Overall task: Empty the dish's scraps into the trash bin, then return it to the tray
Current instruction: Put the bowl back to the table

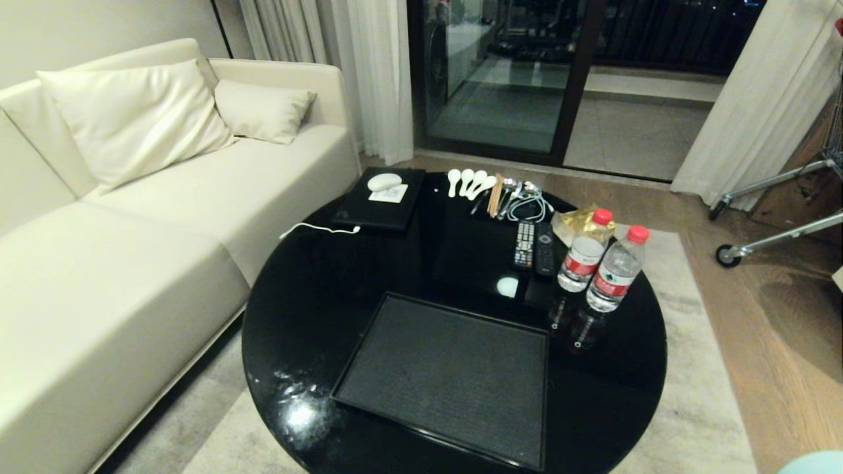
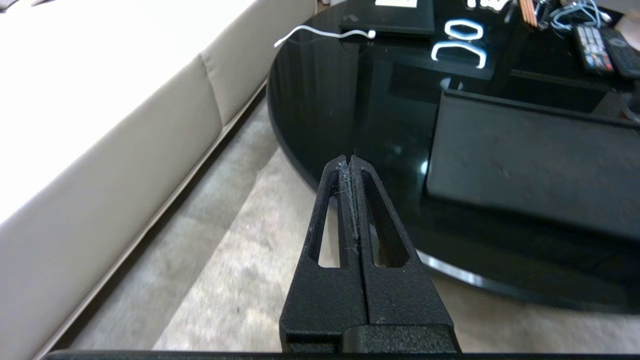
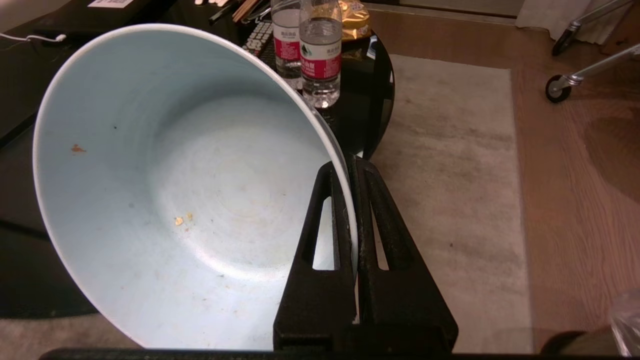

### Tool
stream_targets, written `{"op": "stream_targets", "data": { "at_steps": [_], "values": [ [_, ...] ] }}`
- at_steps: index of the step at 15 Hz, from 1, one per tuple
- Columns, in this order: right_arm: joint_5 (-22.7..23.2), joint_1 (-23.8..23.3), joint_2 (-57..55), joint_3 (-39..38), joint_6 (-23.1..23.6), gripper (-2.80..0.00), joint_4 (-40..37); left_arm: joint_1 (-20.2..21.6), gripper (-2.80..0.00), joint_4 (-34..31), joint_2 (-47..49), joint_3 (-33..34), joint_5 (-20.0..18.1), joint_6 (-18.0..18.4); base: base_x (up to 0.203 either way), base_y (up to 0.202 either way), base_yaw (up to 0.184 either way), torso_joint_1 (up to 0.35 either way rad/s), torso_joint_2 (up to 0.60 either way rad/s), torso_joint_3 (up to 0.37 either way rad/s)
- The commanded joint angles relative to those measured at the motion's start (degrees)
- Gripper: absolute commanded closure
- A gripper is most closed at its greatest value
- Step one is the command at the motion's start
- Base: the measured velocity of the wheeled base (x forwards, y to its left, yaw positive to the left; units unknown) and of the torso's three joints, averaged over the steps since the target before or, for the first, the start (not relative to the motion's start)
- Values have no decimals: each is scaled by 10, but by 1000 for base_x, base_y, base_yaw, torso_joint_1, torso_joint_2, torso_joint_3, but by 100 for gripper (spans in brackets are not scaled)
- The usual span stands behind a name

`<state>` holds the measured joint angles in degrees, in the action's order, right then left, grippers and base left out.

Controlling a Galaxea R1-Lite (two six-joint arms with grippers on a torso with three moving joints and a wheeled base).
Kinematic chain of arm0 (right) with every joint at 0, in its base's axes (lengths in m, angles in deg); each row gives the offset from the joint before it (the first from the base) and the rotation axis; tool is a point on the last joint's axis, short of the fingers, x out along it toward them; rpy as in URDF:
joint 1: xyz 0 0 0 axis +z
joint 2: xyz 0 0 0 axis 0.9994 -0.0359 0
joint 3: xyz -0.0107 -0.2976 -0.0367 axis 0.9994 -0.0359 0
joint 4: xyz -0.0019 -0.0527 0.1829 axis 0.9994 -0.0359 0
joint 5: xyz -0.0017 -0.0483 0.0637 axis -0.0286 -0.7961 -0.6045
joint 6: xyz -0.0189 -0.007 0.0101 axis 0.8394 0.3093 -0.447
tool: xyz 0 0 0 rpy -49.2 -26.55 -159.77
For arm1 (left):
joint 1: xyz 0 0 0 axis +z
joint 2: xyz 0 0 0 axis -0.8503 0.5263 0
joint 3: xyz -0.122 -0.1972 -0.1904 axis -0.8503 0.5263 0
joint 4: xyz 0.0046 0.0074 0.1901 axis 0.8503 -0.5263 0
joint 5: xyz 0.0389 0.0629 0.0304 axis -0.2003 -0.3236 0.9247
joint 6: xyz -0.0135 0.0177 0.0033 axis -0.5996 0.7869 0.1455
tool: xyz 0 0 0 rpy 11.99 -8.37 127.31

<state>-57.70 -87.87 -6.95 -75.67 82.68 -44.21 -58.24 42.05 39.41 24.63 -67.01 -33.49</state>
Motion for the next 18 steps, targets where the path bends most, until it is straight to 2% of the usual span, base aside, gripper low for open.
{"op": "stream_targets", "data": {
  "at_steps": [1, 3, 7, 8, 10, 15, 18],
  "values": [
    [0, 0, -1, 0, 0, 0, 0, 0, 0, 0, 0, 0, 0, 0, 181, 0, -2, 2, 2, 4],
    [0, 0, -1, 1, 0, 0, 0, 0, 0, 0, 0, 0, 0, -1, 139, 0, 0, 8, 2, 0],
    [5, 0, -1, 6, 12, 0, 3, 0, 0, 0, 0, 0, 0, -1, 0, 0, 0, 0, 0, 0],
    [20, 0, -1, 24, 13, 0, 0, 0, 0, 0, 0, 0, 0, -1, 0, 0, 0, 0, 0, 0],
    [85, 0, -20, 86, 19, 0, -14, 0, 0, 0, 0, 0, 0, -1, 0, 0, 0, 0, 0, 0],
    [239, 1, -247, 209, 99, 0, -24, 0, 0, 0, 0, 0, 0, -1, 0, 0, 0, 0, 0, 0],
    [290, 8, -399, 255, 159, 0, -24, 0, 0, 0, 0, 0, 0, -1, 0, 0, 0, 0, 0, 0]
  ]
}}
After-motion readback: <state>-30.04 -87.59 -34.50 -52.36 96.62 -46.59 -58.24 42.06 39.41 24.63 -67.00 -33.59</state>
